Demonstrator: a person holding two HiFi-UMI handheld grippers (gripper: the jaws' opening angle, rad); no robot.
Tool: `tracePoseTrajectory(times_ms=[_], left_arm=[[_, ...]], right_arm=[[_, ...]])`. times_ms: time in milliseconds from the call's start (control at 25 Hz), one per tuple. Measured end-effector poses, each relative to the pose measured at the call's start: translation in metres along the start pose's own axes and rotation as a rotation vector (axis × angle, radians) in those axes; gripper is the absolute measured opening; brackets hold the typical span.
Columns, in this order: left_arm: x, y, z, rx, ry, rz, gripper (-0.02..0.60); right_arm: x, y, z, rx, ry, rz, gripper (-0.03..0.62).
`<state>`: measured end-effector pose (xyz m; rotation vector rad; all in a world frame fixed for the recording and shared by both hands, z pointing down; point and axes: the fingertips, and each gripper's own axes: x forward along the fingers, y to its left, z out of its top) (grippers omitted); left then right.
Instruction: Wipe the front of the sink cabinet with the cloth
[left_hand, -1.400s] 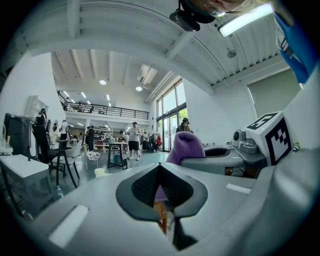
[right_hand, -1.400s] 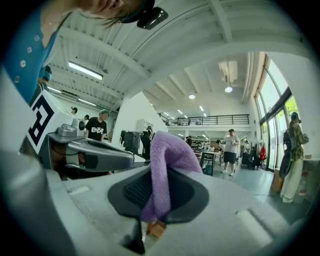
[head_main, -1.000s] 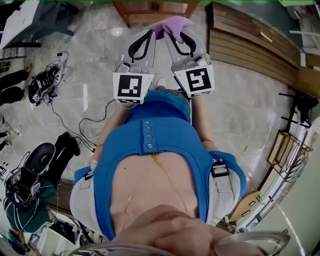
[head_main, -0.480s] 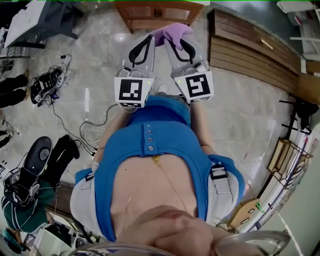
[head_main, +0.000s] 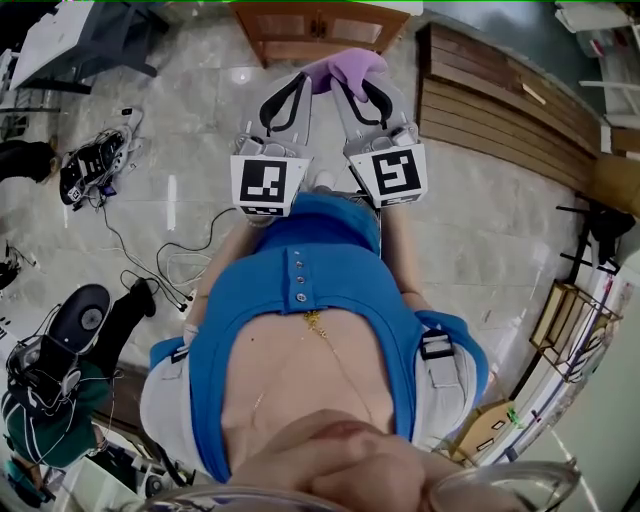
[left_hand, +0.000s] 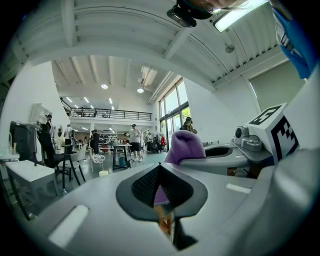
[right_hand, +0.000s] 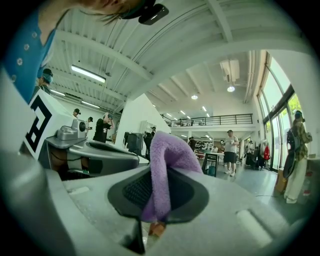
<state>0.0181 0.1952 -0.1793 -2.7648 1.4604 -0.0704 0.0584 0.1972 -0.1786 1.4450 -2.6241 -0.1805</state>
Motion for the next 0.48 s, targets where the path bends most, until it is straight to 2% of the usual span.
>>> tracePoseTrajectory(times_ms=[480], left_arm=[[0.004, -0.013, 0.002, 0.005, 0.001, -0.012, 0.000]], right_arm=[[-0.009, -0.004, 0.000, -0.011, 0.005, 0.012, 0.061]])
